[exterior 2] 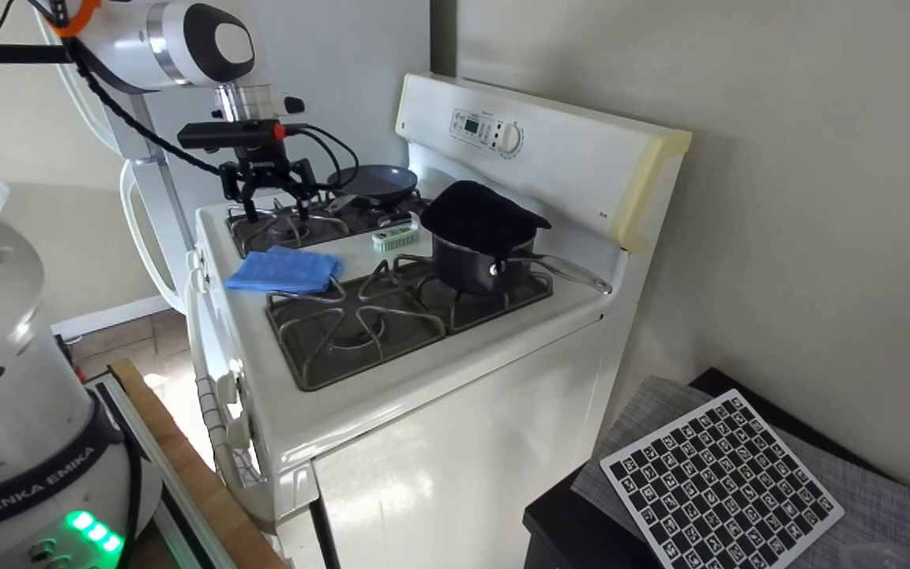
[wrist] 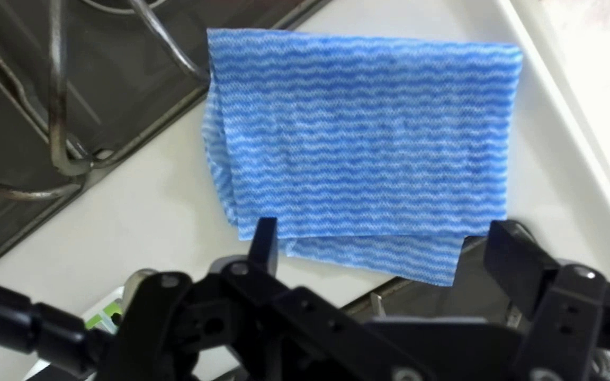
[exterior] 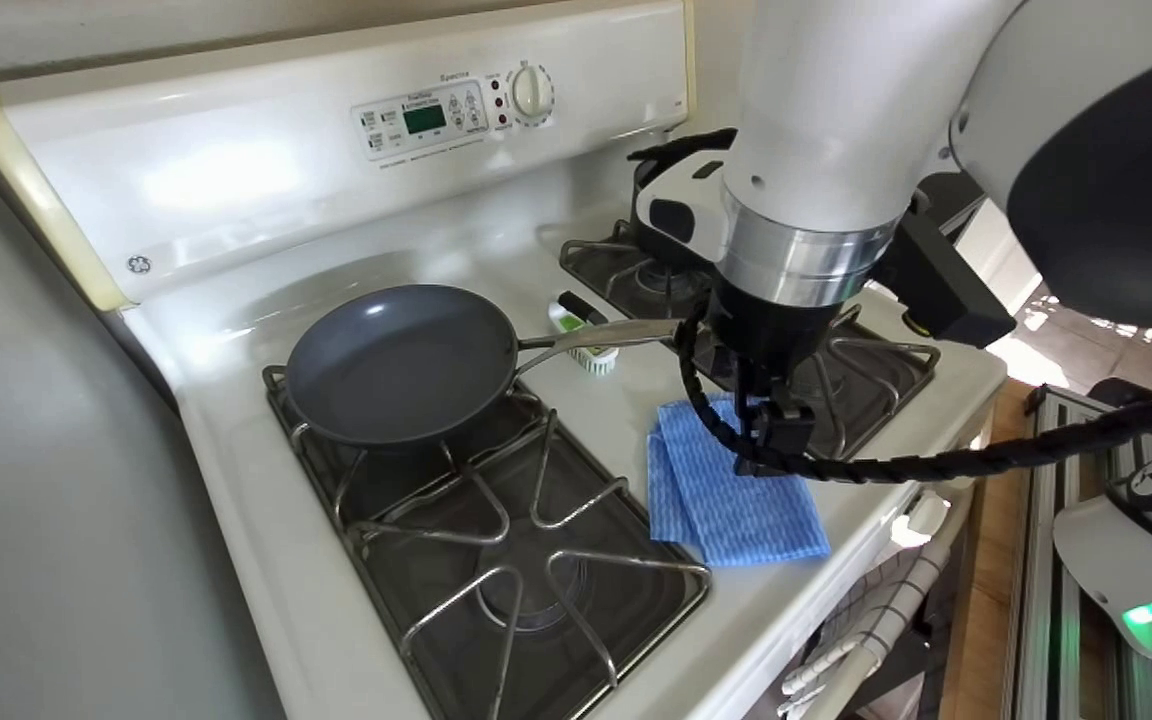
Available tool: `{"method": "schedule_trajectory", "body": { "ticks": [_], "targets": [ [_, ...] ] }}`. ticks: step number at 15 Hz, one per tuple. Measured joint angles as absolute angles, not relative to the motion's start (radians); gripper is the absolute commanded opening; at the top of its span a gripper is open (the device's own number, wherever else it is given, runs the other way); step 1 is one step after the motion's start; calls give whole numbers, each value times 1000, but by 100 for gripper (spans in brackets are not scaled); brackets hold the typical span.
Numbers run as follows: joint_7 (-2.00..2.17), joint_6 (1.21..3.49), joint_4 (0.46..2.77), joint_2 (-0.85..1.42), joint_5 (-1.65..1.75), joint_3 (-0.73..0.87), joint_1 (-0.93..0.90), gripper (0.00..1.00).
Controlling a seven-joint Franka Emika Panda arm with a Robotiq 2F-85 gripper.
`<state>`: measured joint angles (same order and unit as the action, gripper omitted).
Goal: Move the pan backwards then use the blue fabric to wipe the pan.
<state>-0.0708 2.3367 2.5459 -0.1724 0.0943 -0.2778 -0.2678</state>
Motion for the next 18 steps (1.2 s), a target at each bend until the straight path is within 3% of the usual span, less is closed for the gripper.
{"method": "schedule_trajectory", "body": {
  "ticks": [10,18],
  "targets": [
    [11,2594,2740,-201,133,-272,-235,100],
    [64,2717,2748,-169,206,-257,-160,100]
  ]
}}
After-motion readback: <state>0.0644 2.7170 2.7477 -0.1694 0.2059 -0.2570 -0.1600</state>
